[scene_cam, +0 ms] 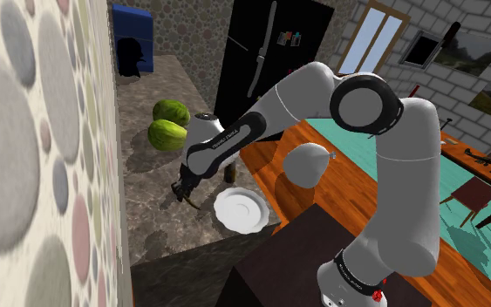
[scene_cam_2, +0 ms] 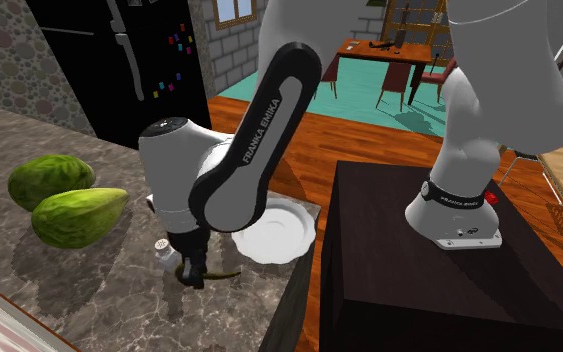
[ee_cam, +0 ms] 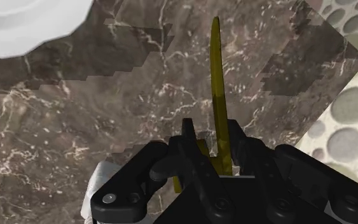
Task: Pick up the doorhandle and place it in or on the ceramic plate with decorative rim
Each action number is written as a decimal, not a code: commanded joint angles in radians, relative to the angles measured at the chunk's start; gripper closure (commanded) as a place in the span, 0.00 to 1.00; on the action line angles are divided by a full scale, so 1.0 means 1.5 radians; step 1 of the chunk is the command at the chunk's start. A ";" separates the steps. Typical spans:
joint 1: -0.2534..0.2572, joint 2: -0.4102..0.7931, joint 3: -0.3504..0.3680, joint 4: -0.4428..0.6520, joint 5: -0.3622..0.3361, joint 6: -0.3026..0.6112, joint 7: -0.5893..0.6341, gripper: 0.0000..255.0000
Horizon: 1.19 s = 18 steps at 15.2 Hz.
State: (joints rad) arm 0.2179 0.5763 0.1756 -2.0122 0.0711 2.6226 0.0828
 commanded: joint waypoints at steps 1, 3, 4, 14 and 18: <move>-0.024 -0.027 0.004 -0.054 0.008 0.024 -0.026 1.00; -0.050 -0.052 0.009 -0.103 0.017 0.045 -0.054 1.00; -0.064 -0.064 0.012 -0.126 0.022 0.054 -0.069 1.00; -0.218 -0.165 0.039 -0.319 0.081 0.128 -0.248 1.00; -0.256 -0.172 0.043 -0.352 0.096 0.148 -0.298 1.00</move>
State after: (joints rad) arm -0.1583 0.3138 0.2400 -2.5334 0.2124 2.8349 -0.3514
